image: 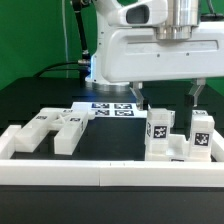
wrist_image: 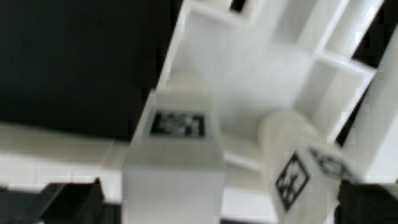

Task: Assemble chair

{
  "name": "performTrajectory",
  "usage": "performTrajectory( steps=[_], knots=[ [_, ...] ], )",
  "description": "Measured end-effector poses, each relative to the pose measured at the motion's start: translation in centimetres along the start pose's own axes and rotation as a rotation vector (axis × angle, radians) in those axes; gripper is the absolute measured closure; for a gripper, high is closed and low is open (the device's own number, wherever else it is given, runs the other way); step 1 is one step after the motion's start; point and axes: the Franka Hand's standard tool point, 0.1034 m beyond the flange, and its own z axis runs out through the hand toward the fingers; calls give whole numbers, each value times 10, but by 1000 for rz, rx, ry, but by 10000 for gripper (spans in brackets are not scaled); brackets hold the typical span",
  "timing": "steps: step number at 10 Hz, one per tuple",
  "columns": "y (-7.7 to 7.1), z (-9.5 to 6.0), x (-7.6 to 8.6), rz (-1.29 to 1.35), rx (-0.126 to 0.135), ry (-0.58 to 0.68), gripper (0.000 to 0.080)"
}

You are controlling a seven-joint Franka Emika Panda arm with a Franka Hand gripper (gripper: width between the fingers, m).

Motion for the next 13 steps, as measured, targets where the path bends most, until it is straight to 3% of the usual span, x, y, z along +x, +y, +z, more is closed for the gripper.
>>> performTrajectory(
  steps=[7, 11, 13],
  knots=[
    [15, 9, -1, 20, -7, 4, 150],
    [14, 13, -2, 21, -7, 1, 177],
    [14, 13, -2, 52, -7, 1, 512]
  ],
)
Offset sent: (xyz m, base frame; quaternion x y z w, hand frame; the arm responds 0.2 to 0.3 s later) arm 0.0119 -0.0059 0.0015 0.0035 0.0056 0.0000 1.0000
